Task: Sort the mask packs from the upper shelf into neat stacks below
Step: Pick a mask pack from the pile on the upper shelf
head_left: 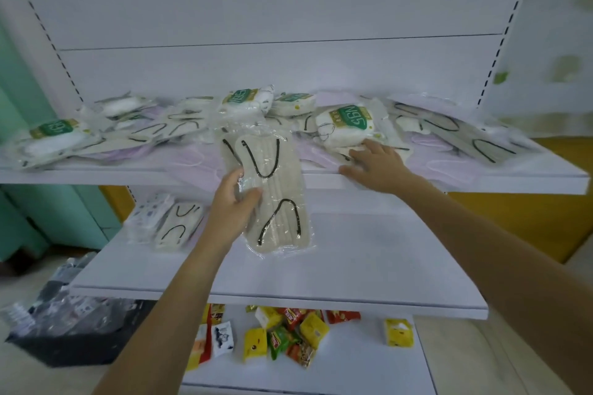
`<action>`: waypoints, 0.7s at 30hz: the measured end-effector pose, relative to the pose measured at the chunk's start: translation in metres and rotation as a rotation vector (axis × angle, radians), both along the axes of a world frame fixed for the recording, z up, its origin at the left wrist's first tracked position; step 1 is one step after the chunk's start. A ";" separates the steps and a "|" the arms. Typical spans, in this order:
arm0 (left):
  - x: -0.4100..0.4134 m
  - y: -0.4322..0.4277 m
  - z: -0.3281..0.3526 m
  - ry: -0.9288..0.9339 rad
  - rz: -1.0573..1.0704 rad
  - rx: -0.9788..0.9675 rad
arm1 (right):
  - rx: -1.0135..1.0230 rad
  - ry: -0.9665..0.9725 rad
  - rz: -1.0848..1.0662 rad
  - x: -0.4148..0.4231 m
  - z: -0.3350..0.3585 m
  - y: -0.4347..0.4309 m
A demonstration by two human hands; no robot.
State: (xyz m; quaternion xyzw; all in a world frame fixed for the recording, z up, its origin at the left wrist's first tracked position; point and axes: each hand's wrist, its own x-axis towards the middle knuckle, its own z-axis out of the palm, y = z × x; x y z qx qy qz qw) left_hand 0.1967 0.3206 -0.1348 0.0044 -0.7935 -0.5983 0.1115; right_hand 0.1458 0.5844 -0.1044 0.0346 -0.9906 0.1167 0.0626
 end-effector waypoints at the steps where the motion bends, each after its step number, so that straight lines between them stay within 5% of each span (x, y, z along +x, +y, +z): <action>1: -0.002 0.007 0.001 0.019 -0.003 -0.001 | -0.020 0.037 0.015 0.002 -0.003 0.002; 9: -0.012 0.053 -0.002 0.074 -0.064 0.047 | -0.041 0.153 0.192 0.014 -0.018 0.028; 16: -0.003 0.068 0.013 0.203 -0.088 0.107 | -0.305 0.461 -0.086 0.023 0.006 0.075; 21: -0.011 0.106 0.033 0.254 -0.125 0.083 | 0.028 -0.048 -0.471 0.021 0.006 0.144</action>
